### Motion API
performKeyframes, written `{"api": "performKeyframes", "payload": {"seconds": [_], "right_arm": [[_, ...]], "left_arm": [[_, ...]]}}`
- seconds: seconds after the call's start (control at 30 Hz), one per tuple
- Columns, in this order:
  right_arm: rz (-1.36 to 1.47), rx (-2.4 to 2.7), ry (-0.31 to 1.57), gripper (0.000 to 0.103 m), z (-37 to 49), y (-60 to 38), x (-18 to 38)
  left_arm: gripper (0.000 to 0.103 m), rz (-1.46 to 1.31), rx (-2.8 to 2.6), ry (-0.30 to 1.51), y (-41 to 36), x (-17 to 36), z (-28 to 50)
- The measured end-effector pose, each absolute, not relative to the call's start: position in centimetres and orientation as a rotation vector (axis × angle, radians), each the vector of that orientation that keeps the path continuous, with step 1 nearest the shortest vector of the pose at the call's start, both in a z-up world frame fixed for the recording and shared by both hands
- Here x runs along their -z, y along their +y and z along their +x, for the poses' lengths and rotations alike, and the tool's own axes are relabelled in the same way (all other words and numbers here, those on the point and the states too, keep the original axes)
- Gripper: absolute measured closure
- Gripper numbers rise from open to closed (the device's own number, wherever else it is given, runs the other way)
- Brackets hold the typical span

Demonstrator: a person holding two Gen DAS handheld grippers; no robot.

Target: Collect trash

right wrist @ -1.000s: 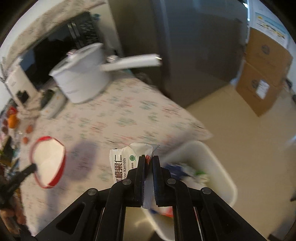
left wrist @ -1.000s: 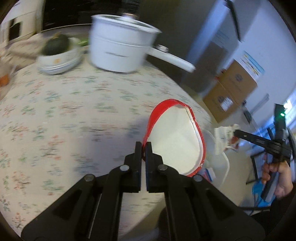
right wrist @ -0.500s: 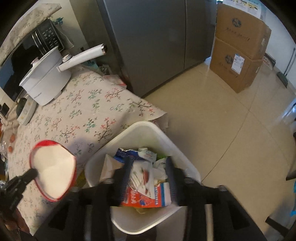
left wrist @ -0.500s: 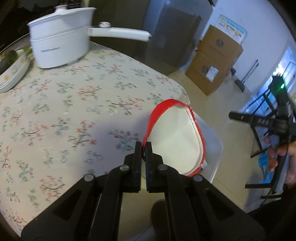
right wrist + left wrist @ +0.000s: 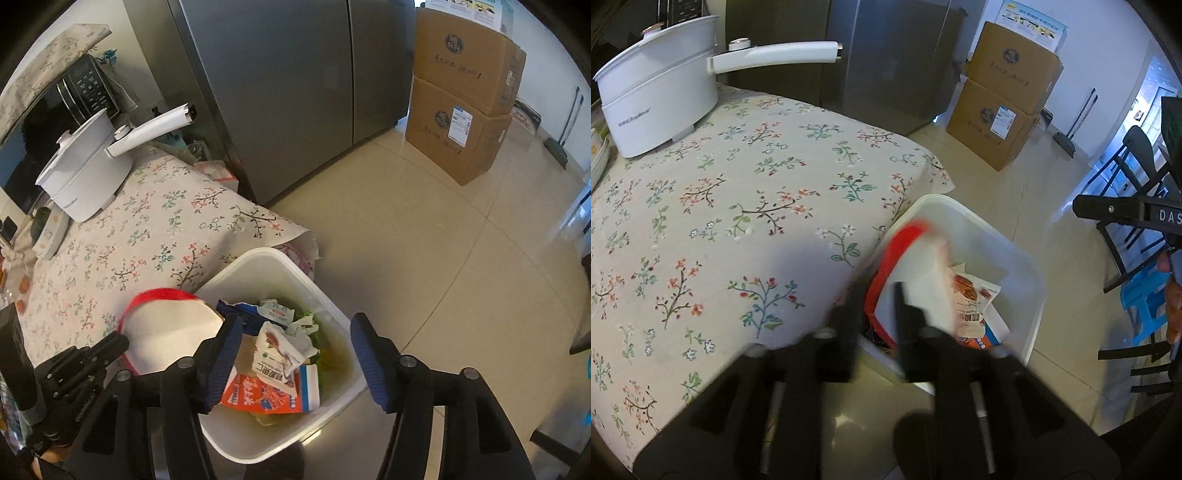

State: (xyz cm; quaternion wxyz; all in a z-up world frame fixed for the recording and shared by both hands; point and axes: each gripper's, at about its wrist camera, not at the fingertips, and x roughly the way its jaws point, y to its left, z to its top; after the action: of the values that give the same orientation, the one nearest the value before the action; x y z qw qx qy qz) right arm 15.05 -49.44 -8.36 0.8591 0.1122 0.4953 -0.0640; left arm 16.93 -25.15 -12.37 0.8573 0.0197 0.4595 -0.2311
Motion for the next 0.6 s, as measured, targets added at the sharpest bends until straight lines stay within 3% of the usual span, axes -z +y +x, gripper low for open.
{"api": "performKeyframes", "payload": {"seconds": [0.07,0.2,0.37,0.47,0.6], "right_arm": [[0.234,0.134,1.038,0.035,14.9,-49.4,8.2],[0.242,0.133,1.033,0.031,14.4,-48.7,7.5],[0.208,0.085,0.995,0.019,12.4,-45.5,5.8],[0.16,0.058,0.986,0.017,11.2,-42.9,5.0],[0.091,0.037,0.954,0.013,8.6,-38.7,4.1]], "left_arm": [[0.045,0.059,0.472,0.943,-24.6,11.8,16.6],[0.027,0.065,0.418,0.932,-22.2,10.3,15.6],[0.015,0.025,0.305,0.89,-16.8,6.9,13.2],[0.003,-0.007,0.224,0.868,-13.4,5.3,11.0],[0.001,-0.096,0.131,0.874,-8.5,4.3,7.4]]}}
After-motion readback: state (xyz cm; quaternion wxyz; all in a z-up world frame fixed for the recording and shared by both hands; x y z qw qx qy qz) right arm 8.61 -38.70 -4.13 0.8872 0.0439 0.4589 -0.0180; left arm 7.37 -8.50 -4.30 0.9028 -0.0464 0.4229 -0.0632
